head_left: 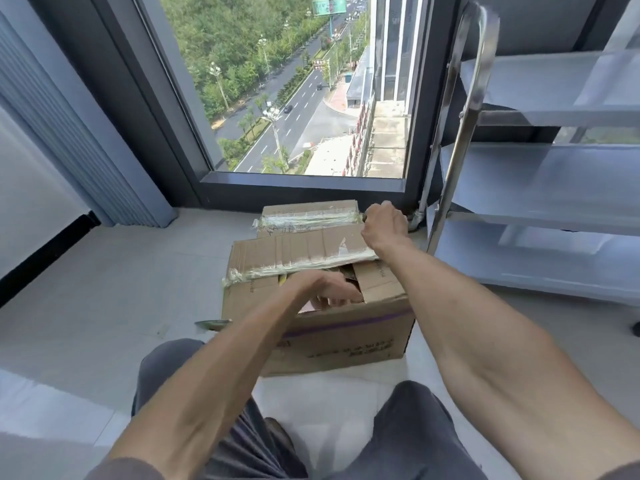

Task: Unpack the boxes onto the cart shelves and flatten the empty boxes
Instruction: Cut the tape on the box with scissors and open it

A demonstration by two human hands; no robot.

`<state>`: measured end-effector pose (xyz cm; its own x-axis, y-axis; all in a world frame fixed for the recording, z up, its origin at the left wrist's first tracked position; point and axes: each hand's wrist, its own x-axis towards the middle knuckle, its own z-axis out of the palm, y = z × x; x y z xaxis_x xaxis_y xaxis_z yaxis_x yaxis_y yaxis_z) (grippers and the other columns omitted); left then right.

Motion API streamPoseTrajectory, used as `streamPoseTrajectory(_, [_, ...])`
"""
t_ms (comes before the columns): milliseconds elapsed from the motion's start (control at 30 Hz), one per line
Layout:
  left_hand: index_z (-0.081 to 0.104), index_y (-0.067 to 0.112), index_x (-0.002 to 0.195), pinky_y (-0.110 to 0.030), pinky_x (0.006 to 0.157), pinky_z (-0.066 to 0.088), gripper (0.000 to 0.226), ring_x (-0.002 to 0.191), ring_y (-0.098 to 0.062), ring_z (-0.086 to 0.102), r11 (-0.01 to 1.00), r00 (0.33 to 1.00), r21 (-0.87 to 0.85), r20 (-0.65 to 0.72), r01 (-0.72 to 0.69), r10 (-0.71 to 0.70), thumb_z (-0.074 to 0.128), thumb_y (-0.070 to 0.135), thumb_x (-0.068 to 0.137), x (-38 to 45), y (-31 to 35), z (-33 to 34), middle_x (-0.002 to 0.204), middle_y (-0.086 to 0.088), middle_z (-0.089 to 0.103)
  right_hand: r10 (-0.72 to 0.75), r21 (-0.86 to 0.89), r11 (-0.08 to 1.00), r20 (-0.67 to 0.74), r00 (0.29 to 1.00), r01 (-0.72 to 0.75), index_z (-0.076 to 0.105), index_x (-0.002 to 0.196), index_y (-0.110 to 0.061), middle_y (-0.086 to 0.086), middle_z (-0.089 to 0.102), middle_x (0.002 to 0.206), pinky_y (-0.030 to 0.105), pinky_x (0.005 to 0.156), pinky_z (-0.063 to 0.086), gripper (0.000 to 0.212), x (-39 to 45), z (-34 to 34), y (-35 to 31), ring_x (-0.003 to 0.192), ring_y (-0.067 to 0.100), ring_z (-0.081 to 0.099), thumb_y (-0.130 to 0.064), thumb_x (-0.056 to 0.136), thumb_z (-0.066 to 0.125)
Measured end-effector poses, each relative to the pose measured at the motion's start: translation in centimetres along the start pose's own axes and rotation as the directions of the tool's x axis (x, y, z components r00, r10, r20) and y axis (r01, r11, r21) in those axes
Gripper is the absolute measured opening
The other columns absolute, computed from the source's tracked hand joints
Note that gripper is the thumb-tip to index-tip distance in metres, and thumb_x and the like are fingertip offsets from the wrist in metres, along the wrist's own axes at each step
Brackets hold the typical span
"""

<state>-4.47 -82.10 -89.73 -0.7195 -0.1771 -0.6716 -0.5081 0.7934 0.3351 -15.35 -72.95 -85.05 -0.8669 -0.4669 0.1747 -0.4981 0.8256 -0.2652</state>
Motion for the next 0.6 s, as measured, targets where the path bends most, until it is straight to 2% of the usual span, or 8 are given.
streamPoseTrajectory(67, [0.066,0.017,0.099,-0.036,0.07,0.053,0.037,0.076,-0.022,0.063,0.998,0.999,0.06,-0.038,-0.014,0.016,0.049,0.048,0.088,0.0,-0.8,2.6,0.105,-0.019,0.063,-0.033,-0.023,0.999,0.061,0.998,0.035,0.068,0.111,-0.005,0.015,0.062,0.114,0.037,0.083,0.051,0.025,-1.1,0.6,-0.8,0.103,0.033,0.064,-0.002,0.093,0.05])
streamPoseTrajectory(100, [0.065,0.019,0.092,-0.034,0.071,0.05,0.029,0.08,-0.023,0.063,0.998,0.997,0.055,-0.078,-0.015,0.019,0.052,0.044,0.086,0.1,-1.3,4.3,0.098,-0.018,0.064,-0.041,-0.029,0.999,0.084,0.996,0.043,0.068,0.111,-0.004,0.016,0.063,0.114,0.035,0.081,0.051,0.026,-1.6,1.0,-0.9,0.103,0.033,0.064,-0.002,0.093,0.05])
streamPoseTrajectory(200, [0.06,0.02,0.083,-0.027,0.06,0.042,0.009,0.089,-0.025,0.062,0.999,0.976,0.002,-0.212,-0.055,0.054,0.06,0.028,0.08,0.3,-3.1,9.6,0.092,-0.004,0.063,-0.058,-0.062,0.996,0.202,0.978,0.072,0.071,0.107,-0.005,0.015,0.069,0.109,0.031,0.078,0.052,0.026,-3.3,2.6,-0.8,0.104,0.032,0.065,-0.001,0.092,0.05])
streamPoseTrajectory(300, [0.061,0.022,0.092,-0.035,0.08,0.05,0.016,0.098,-0.03,0.059,0.994,0.96,0.07,-0.26,-0.085,0.101,0.06,0.03,0.078,0.4,-3.9,12.7,0.111,-0.007,0.051,0.032,-0.052,0.999,0.316,0.948,-0.017,0.068,0.108,-0.008,0.014,0.067,0.113,0.03,0.074,0.047,0.023,-4.9,4.3,0.2,0.108,0.033,0.063,-0.007,0.09,0.055])
streamPoseTrajectory(367, [0.061,0.022,0.084,-0.035,0.076,0.05,0.012,0.094,-0.029,0.062,0.993,0.94,0.064,-0.32,-0.1,0.116,0.058,0.031,0.078,0.4,-3.9,12.4,0.102,-0.005,0.058,0.104,-0.041,0.995,0.41,0.906,-0.095,0.066,0.106,-0.006,0.014,0.066,0.115,0.031,0.075,0.048,0.022,-5.9,5.0,0.9,0.108,0.032,0.063,-0.009,0.086,0.059])
streamPoseTrajectory(467, [0.067,0.014,0.081,-0.034,0.065,0.048,0.018,0.083,-0.027,0.063,0.995,0.833,-0.047,-0.552,-0.084,0.045,0.051,0.023,0.082,1.2,-4.8,9.6,0.085,-0.006,0.069,0.196,-0.053,0.978,0.56,0.805,-0.201,0.061,0.09,-0.01,0.011,0.064,0.106,0.026,0.064,0.045,0.016,-6.4,5.1,1.5,0.099,0.031,0.061,-0.011,0.073,0.064])
streamPoseTrajectory(533, [0.067,0.011,0.083,-0.035,0.062,0.042,0.018,0.081,-0.032,0.062,1.0,0.736,-0.012,-0.677,-0.019,0.007,0.049,0.017,0.084,1.8,-5.6,7.5,0.085,-0.01,0.068,0.244,-0.022,0.956,0.609,0.755,-0.291,0.061,0.084,-0.011,0.009,0.063,0.098,0.023,0.058,0.042,0.014,-6.1,5.2,1.7,0.088,0.029,0.058,-0.016,0.072,0.057])
streamPoseTrajectory(600, [0.063,0.009,0.085,-0.036,0.062,0.039,0.015,0.083,-0.036,0.061,0.999,0.693,0.029,-0.721,0.022,0.005,0.05,0.014,0.084,2.9,-5.9,5.4,0.089,-0.013,0.065,0.284,0.085,0.91,0.587,0.758,-0.407,0.064,0.088,-0.01,0.01,0.064,0.095,0.027,0.069,0.049,0.023,-5.5,5.4,2.1,0.087,0.029,0.061,-0.022,0.076,0.049])
